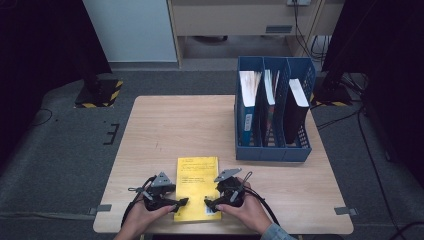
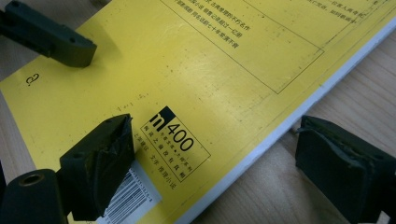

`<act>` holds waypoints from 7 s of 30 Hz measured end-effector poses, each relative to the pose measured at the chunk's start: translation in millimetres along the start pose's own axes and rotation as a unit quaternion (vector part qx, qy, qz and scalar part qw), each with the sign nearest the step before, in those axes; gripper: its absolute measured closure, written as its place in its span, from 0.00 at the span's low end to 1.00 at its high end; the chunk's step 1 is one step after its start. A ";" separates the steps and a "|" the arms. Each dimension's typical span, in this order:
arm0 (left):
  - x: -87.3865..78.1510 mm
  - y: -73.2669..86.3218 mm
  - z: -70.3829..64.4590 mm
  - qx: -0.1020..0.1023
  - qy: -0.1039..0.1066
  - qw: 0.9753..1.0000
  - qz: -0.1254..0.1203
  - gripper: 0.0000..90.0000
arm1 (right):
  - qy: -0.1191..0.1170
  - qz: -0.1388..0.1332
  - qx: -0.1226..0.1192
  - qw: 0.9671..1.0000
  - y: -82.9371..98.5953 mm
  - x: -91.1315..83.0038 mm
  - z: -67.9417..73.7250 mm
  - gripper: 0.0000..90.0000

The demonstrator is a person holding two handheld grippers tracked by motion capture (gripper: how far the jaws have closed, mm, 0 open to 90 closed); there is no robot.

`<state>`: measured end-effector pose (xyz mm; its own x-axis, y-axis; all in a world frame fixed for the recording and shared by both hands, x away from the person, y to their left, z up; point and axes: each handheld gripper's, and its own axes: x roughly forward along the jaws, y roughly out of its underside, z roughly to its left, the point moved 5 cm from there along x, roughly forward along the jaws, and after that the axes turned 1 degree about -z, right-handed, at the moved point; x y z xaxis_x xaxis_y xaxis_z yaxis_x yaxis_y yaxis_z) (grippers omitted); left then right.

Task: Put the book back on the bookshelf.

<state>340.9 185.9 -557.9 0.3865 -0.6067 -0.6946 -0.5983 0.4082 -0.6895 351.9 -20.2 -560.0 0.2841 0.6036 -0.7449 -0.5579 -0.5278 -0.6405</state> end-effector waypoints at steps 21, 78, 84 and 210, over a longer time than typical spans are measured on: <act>8.0 -7.5 8.9 -0.010 0.010 1.000 -0.005 0.18 | 0.008 -0.022 0.013 1.000 -2.7 3.9 -2.7 0.13; 10.5 -18.1 20.3 -0.015 0.013 1.000 0.013 0.28 | 0.011 -0.035 0.016 0.999 0.7 3.3 0.1 0.13; 16.1 -22.8 26.1 -0.014 0.008 1.000 0.002 0.26 | 0.009 -0.034 0.014 0.999 2.2 2.0 -0.4 0.12; -31.2 -80.6 7.9 0.067 0.062 0.995 -0.050 0.91 | -0.106 -0.026 0.005 0.994 -64.4 -26.5 -21.2 0.45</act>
<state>382.6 177.3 -482.3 0.3456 -0.7247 -0.5962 -0.4596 0.4232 -0.7808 396.8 -15.0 -503.0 0.1433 0.7430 -0.6537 -0.5547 -0.4867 -0.6748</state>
